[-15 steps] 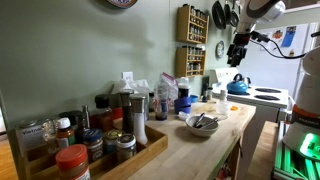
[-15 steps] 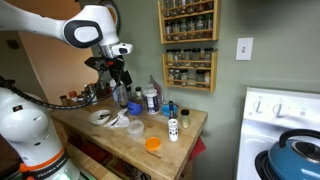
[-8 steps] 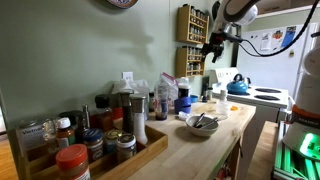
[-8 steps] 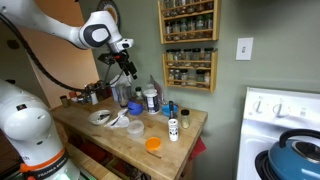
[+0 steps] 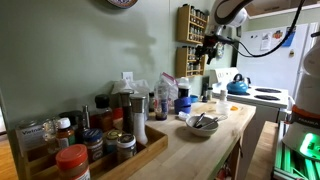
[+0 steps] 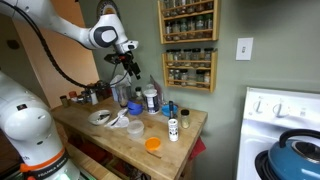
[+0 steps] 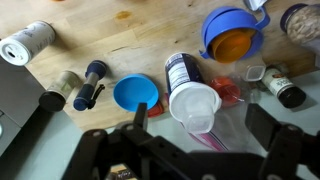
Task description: Pick up the upside down clear lunch box and put it in the clear lunch box on the table
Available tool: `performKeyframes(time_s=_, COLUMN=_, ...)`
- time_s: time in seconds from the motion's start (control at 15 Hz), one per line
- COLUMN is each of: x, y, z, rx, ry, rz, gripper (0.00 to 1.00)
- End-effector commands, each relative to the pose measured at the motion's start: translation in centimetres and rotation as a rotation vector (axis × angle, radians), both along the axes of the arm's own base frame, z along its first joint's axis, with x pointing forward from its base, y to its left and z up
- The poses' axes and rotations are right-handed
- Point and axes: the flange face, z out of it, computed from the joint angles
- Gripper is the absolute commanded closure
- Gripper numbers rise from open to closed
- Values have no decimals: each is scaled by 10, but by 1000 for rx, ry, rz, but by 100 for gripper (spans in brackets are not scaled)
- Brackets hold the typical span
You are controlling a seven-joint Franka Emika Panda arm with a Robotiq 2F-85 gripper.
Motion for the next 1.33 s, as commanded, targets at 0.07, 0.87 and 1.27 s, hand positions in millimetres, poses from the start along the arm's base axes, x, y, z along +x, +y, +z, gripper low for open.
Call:
performKeyframes(time_s=0.07, x=17, y=9, z=-7, rx=18, ry=-7, rz=-28, gripper=0)
performKeyframes(time_s=0.87, x=170, y=13, z=-73, rx=-88, ry=156, rz=35, gripper=0)
performKeyframes(time_s=1.27, x=171, y=5, z=-95, rx=-58, ry=308, rz=32, gripper=0)
